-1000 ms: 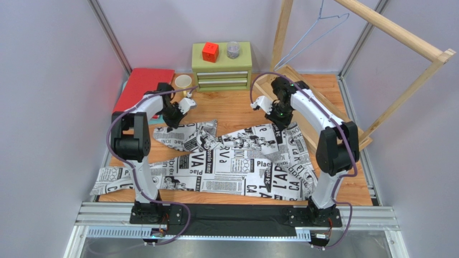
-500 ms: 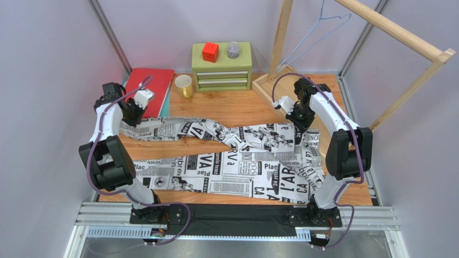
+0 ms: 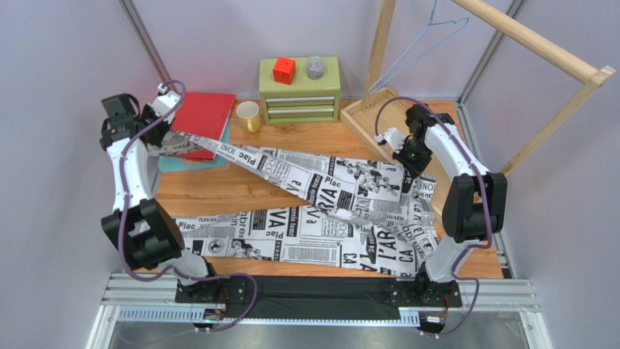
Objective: Place the trousers on the hanger
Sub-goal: Fold the trousers
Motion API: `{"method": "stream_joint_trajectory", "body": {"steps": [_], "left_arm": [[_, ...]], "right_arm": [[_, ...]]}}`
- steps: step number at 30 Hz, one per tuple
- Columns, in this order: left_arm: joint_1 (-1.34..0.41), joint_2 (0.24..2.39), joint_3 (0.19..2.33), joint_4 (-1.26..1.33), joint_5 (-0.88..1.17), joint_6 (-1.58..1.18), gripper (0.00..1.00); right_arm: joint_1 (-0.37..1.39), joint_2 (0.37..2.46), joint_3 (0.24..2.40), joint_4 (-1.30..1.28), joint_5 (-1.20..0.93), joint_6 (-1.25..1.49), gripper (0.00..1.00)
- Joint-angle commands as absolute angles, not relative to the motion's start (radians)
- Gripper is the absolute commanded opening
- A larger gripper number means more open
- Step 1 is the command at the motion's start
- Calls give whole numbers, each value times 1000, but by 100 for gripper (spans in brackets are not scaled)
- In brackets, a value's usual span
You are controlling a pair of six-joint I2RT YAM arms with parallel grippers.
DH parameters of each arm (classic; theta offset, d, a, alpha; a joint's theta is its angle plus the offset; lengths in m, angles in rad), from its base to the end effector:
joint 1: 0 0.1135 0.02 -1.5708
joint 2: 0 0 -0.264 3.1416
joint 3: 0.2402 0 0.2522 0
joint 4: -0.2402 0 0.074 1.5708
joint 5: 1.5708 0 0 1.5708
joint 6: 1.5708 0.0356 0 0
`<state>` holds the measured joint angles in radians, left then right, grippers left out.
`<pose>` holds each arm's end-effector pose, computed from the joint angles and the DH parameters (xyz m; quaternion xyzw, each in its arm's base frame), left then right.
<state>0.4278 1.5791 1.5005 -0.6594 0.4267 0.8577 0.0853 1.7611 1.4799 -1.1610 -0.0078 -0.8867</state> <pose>0.3244 0.1317 0.3465 0.2743 0.8550 0.0819 0.4325 0.3347 0.0289 0.2537 -0.4663 0.8823 -0.0215 0.0607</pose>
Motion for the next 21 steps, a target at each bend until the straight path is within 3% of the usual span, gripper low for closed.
{"method": "stream_joint_trajectory", "body": {"steps": [1,5,6,7,8,11,16,21], "left_arm": [[541,1470,1309,-627,561,1101,0],[613,1492,1025,-572,456,1294,0],[615,1509,1008,-574,412,1320,5],[620,1526,1000,-618,379,1331,11],[647,1543,1009,-647,390,1342,27],[676,1539,1058,-707,431,1312,47],[661,1557,1207,-753,511,1184,49],[562,1706,1390,-753,424,1097,47]], "right_arm": [[64,1740,1502,-1134,26,-908,0],[66,1753,1503,-1141,15,-907,0],[66,1756,1506,-1146,14,-908,0],[66,1756,1506,-1147,14,-911,0],[64,1759,1506,-1146,17,-914,0],[68,1778,1526,-1150,28,-916,0],[69,1808,1563,-1150,35,-913,0],[71,1825,1585,-1147,43,-905,0]]}}
